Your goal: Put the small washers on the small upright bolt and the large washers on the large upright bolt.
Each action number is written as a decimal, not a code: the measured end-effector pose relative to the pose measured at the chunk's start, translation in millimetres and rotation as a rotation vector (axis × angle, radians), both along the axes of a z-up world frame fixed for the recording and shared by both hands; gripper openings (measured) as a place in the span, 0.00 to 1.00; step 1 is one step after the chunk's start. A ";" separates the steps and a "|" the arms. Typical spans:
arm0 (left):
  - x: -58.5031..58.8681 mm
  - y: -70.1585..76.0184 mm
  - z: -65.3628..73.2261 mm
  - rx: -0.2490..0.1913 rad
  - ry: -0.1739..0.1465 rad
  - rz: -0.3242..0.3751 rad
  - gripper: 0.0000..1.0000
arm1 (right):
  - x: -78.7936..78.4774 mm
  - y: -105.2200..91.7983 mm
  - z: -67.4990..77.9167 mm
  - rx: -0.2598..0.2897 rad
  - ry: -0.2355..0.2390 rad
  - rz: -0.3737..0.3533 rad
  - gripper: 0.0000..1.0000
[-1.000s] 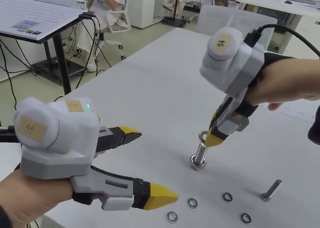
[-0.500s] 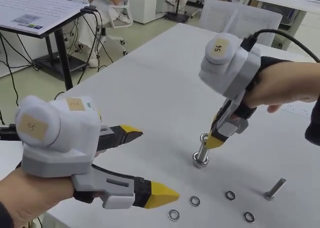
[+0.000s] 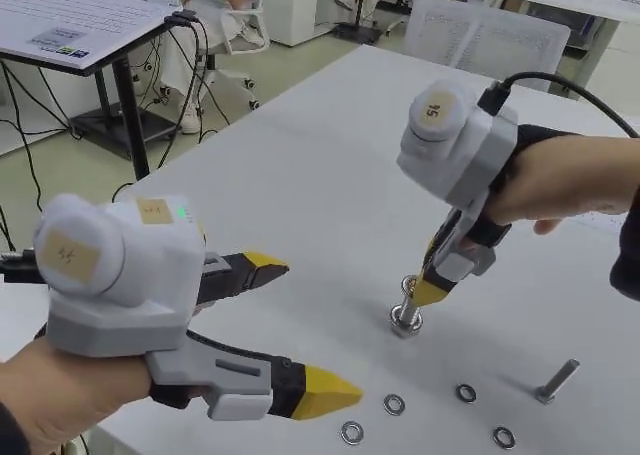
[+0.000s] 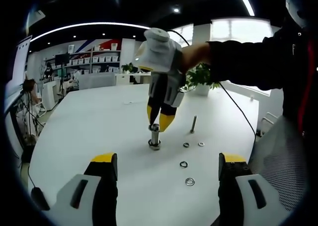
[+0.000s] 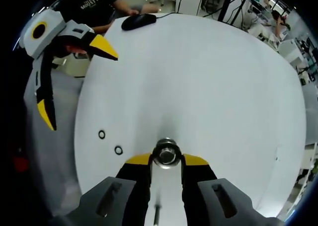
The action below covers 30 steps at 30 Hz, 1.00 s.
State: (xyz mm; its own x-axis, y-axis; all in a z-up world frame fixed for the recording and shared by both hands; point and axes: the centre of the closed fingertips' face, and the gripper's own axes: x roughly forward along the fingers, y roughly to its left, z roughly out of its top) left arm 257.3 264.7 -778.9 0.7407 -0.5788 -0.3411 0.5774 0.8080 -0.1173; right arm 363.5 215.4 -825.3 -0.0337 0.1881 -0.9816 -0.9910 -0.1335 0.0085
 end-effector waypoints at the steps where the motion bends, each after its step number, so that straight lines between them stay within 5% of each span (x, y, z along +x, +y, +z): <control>1: 0.0 0.1 -0.1 0.000 0.000 0.000 0.83 | -0.4 -0.2 -1.3 -0.002 0.000 0.000 0.23; 30: -1.9 2.1 -4.3 -0.005 0.008 0.003 0.83 | -2.4 -2.3 -42.7 -0.014 0.012 -0.042 0.23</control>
State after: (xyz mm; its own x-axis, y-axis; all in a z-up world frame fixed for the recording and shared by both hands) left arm 255.4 266.8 -783.3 0.7396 -0.5784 -0.3443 0.5741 0.8091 -0.1259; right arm 361.1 213.1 -867.9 -0.0380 0.1761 -0.9836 -0.9955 -0.0917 0.0221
